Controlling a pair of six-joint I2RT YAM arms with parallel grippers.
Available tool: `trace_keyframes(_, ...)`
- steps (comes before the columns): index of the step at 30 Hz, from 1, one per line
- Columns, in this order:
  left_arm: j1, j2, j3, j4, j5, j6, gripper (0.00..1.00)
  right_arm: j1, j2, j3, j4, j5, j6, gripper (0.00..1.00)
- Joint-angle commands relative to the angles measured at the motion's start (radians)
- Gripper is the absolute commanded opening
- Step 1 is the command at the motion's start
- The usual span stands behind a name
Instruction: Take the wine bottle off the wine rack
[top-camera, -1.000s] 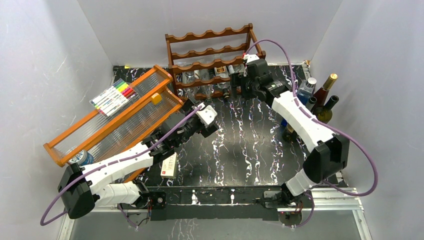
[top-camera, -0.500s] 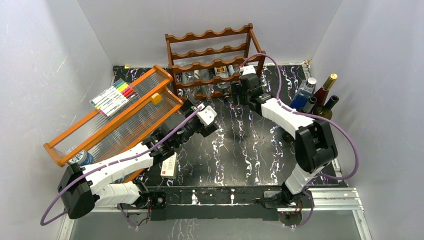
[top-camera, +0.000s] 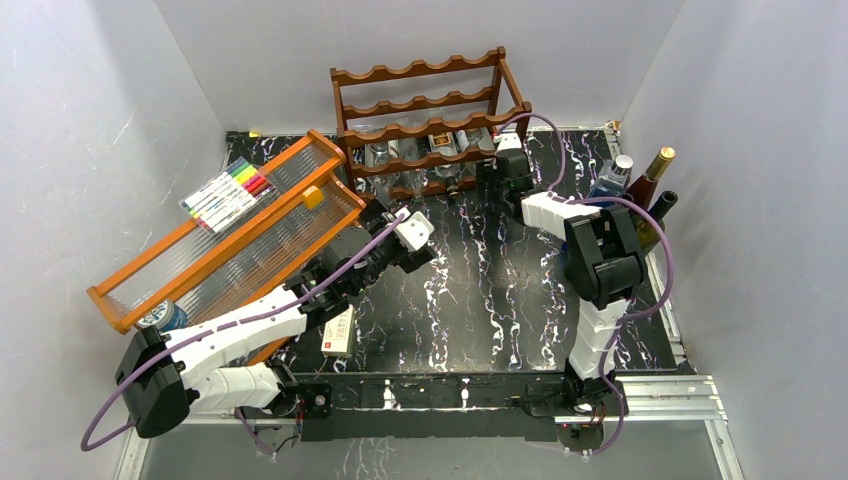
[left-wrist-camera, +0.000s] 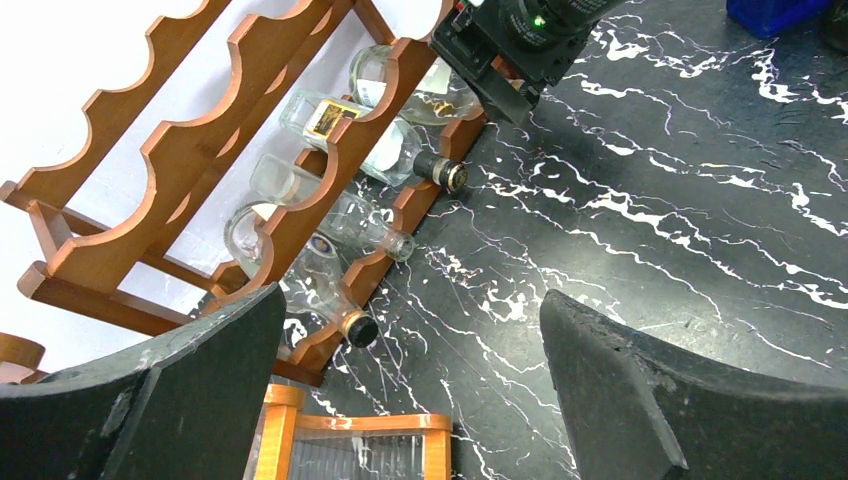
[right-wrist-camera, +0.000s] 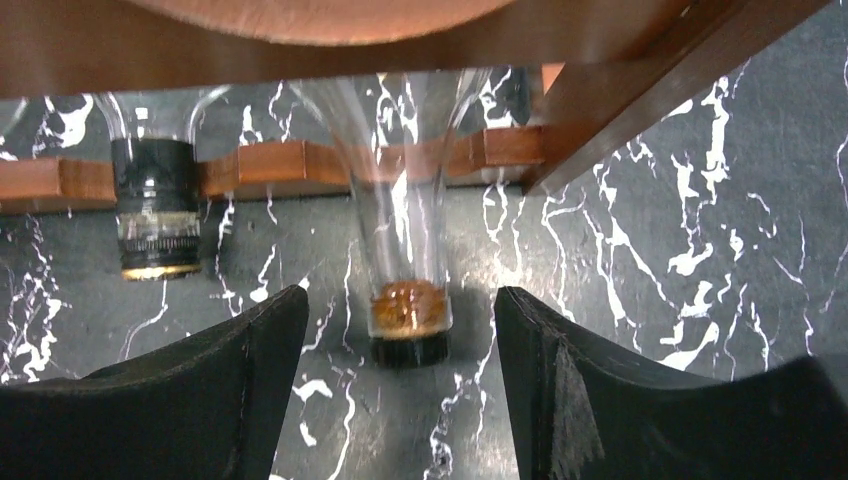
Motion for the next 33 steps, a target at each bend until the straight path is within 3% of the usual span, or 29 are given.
trace_keyframes(1, -0.001, -0.019, -0.006, 0.047, -0.025, 0.016, 0.98, -0.038, 0.022, -0.004, 0.198, -0.093, 0.016, 0.77)
trace_keyframes(27, -0.001, 0.007, -0.014, 0.063, -0.026, 0.001, 0.98, -0.101, 0.172, 0.041, 0.315, -0.253, 0.085, 0.64)
trace_keyframes(33, -0.001, 0.002, -0.014, 0.062, -0.026, 0.001, 0.98, -0.104, 0.163, 0.048, 0.321, -0.263, 0.087, 0.52)
